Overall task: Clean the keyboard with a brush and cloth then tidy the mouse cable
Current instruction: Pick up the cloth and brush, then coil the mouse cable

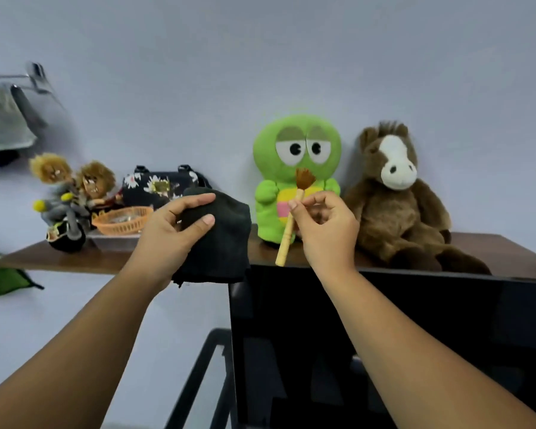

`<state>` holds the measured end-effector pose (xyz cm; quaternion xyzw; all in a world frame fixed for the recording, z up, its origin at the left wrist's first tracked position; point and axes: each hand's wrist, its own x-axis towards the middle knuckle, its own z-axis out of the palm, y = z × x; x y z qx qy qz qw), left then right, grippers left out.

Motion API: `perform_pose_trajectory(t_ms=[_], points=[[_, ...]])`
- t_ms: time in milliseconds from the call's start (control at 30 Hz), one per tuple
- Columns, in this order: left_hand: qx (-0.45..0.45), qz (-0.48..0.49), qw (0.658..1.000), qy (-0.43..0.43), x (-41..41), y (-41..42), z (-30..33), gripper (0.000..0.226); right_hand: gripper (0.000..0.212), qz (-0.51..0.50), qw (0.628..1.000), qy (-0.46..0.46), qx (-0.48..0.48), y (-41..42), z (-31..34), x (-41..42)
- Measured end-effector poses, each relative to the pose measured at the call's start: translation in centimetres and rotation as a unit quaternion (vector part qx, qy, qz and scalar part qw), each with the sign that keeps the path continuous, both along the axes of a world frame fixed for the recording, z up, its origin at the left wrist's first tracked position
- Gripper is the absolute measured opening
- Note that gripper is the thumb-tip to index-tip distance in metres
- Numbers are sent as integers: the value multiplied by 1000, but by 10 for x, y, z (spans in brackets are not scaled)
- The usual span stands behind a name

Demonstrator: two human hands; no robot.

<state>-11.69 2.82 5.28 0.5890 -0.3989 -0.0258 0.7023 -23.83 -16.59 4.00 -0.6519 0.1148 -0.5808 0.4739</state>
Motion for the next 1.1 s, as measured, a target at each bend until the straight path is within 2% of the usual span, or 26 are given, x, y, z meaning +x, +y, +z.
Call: perform_pose_trajectory(t_ms=[167, 367, 500, 667, 767, 933, 1100], points=[[68, 20, 997, -25, 59, -12, 18, 58, 22, -21, 993, 112, -31, -9, 28, 59], [142, -29, 989, 29, 109, -34, 13, 78, 26, -31, 954, 291, -58, -20, 16, 122], [193, -74, 974, 94, 138, -45, -1, 81, 32, -30, 908, 412, -70, -24, 5, 150], [292, -57, 950, 95, 163, -48, -19, 80, 13, -72, 831, 538, -120, -21, 2, 175], [357, -20, 932, 63, 171, -46, -20, 76, 17, -72, 800, 581, -128, -18, -1, 186], [436, 20, 900, -25, 180, -47, -20, 68, 21, -75, 794, 593, -106, -13, 0, 197], [517, 66, 843, -136, 180, -48, -26, 58, 28, -94, 760, 628, -140, -9, -3, 197]])
